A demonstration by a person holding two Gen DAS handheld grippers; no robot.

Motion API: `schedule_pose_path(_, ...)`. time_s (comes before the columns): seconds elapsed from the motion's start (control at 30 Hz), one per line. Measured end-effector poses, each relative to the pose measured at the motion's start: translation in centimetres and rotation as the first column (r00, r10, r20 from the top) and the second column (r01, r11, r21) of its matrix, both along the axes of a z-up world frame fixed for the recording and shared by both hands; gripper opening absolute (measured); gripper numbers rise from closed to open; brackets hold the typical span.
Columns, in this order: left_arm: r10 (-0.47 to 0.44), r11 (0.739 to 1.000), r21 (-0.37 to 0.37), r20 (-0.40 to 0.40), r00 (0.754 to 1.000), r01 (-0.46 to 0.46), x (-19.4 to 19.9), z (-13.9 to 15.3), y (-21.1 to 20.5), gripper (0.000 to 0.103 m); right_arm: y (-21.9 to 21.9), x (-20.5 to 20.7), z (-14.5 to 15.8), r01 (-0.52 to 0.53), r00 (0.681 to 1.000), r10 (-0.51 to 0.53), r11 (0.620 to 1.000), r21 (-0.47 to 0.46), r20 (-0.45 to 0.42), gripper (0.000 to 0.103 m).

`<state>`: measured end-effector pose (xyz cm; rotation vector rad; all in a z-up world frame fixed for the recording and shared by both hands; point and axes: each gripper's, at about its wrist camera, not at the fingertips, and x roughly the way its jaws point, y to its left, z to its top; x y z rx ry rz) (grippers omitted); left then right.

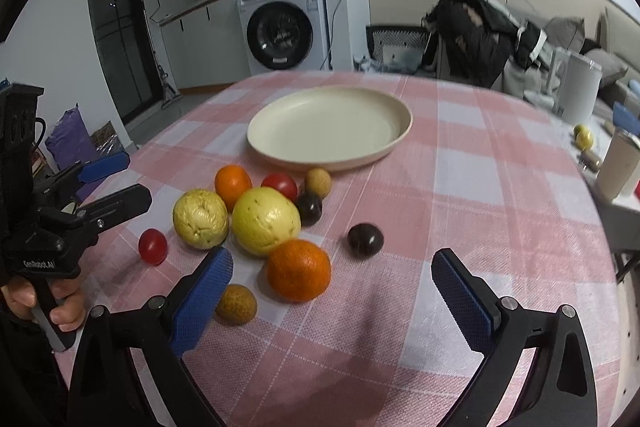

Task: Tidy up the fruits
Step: 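Grasp the red cherry tomato with the left tool while the right tool grasps the mandarin orange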

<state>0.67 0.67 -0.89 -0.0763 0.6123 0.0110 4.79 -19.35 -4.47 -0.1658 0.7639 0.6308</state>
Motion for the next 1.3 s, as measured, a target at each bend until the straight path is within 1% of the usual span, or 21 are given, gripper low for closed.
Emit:
schedule_pose_path(0.03, -0.007, 1.000, -0.003, -0.016, 1.000, 0.007, 0.1, -0.2, 0.1, 0.102, 0.1, 0.1, -0.1, -0.006, 1.000, 0.006, 1.000, 0.004, -0.016, 0.098)
schedule_pose_path(0.1, -0.025, 1.000, -0.018, -0.053, 0.998, 0.024, 0.2, -0.7, 0.4, 0.102, 0.3, 0.5, -0.5, -0.012, 0.998, 0.013, 1.000, 0.009, -0.054, 0.087)
schedule_pose_path(0.17, -0.040, 0.999, -0.034, -0.084, 0.996, 0.037, 0.2, -1.1, 0.6, 0.102, 0.4, 0.8, -0.8, -0.017, 0.996, 0.019, 1.000, 0.014, -0.085, 0.085)
schedule_pose_path(0.23, -0.058, 0.997, -0.053, -0.113, 0.992, 0.052, 0.3, -1.5, 0.8, 0.102, 0.5, 0.9, -1.0, -0.026, 0.995, 0.027, 1.000, 0.015, -0.098, 0.082)
schedule_pose_path(0.3, -0.077, 0.995, -0.070, -0.146, 0.986, 0.067, 0.3, -2.0, 1.1, 0.102, 0.7, 1.2, -1.3, -0.034, 0.993, 0.035, 0.999, 0.008, -0.116, 0.074)
schedule_pose_path(0.4, -0.085, 0.995, -0.058, -0.182, 0.980, 0.076, 0.2, -2.7, 1.3, 0.101, 0.9, 1.5, -1.7, -0.044, 0.988, 0.045, 0.999, 0.010, -0.146, 0.071)
schedule_pose_path(0.47, -0.089, 0.996, -0.047, -0.210, 0.974, 0.080, 0.3, -3.1, 1.4, 0.095, 1.1, 1.7, -1.9, -0.048, 0.986, 0.049, 0.999, 0.010, -0.158, 0.067)
schedule_pose_path(0.53, -0.097, 0.995, -0.044, -0.228, 0.969, 0.089, 0.4, -3.5, 1.3, 0.086, 1.3, 1.9, -2.1, -0.051, 0.984, 0.051, 0.999, 0.008, -0.170, 0.065)
schedule_pose_path(0.57, -0.099, 0.995, -0.044, -0.241, 0.965, 0.091, 0.5, -3.8, 1.3, 0.084, 1.4, 2.0, -2.3, -0.053, 0.983, 0.053, 0.999, 0.006, -0.178, 0.061)
schedule_pose_path(0.63, -0.112, 0.993, -0.054, -0.256, 0.960, 0.102, 0.5, -4.0, 1.3, 0.075, 1.6, 2.3, -2.6, -0.053, 0.979, 0.053, 0.999, 0.003, -0.197, 0.056)
schedule_pose_path(0.67, -0.125, 0.992, -0.060, -0.263, 0.957, 0.113, 0.5, -4.1, 1.2, 0.074, 1.7, 2.4, -2.6, -0.054, 0.978, 0.054, 0.999, 0.007, -0.204, 0.054)
schedule_pose_path(0.77, -0.147, 0.989, -0.065, -0.271, 0.951, 0.134, 0.5, -4.2, 1.1, 0.065, 1.8, 2.4, -2.7, -0.057, 0.977, 0.058, 0.998, 0.009, -0.205, 0.051)
schedule_pose_path(0.8, -0.155, 0.988, -0.068, -0.271, 0.950, 0.141, 0.5, -4.2, 1.0, 0.060, 1.8, 2.4, -2.7, -0.058, 0.977, 0.059, 0.998, 0.010, -0.206, 0.050)
schedule_pose_path(0.87, -0.174, 0.985, -0.069, -0.271, 0.947, 0.161, 0.5, -4.3, 0.8, 0.054, 1.9, 2.2, -2.6, -0.059, 0.977, 0.061, 0.998, 0.013, -0.205, 0.049)
schedule_pose_path(0.9, -0.183, 0.983, -0.073, -0.269, 0.946, 0.169, 0.5, -4.3, 0.7, 0.046, 1.9, 2.2, -2.6, -0.059, 0.977, 0.061, 0.998, 0.013, -0.205, 0.049)
schedule_pose_path(0.97, -0.188, 0.982, -0.069, -0.270, 0.944, 0.175, 0.4, -4.2, 0.6, 0.038, 2.0, 2.2, -2.6, -0.061, 0.976, 0.063, 0.998, 0.014, -0.207, 0.048)
schedule_pose_path(1.0, -0.194, 0.981, -0.075, -0.269, 0.943, 0.181, 0.3, -4.2, 0.6, 0.031, 2.0, 2.1, -2.6, -0.063, 0.976, 0.065, 0.998, 0.015, -0.207, 0.045)
schedule_pose_path(1.03, -0.203, 0.979, -0.084, -0.270, 0.941, 0.187, 0.2, -4.2, 0.7, 0.027, 2.0, 2.1, -2.6, -0.065, 0.976, 0.067, 0.998, 0.016, -0.208, 0.044)
schedule_pose_path(1.13, -0.219, 0.974, -0.108, -0.267, 0.938, 0.197, 0.2, -4.1, 0.9, 0.027, 2.2, 2.1, -2.7, -0.066, 0.976, 0.067, 0.998, 0.011, -0.208, 0.041)
schedule_pose_path(1.3, -0.209, 0.976, -0.117, -0.240, 0.948, 0.186, 0.1, -3.6, 1.1, 0.027, 2.1, 2.0, -2.6, -0.062, 0.978, 0.063, 0.998, 0.012, -0.199, 0.040)
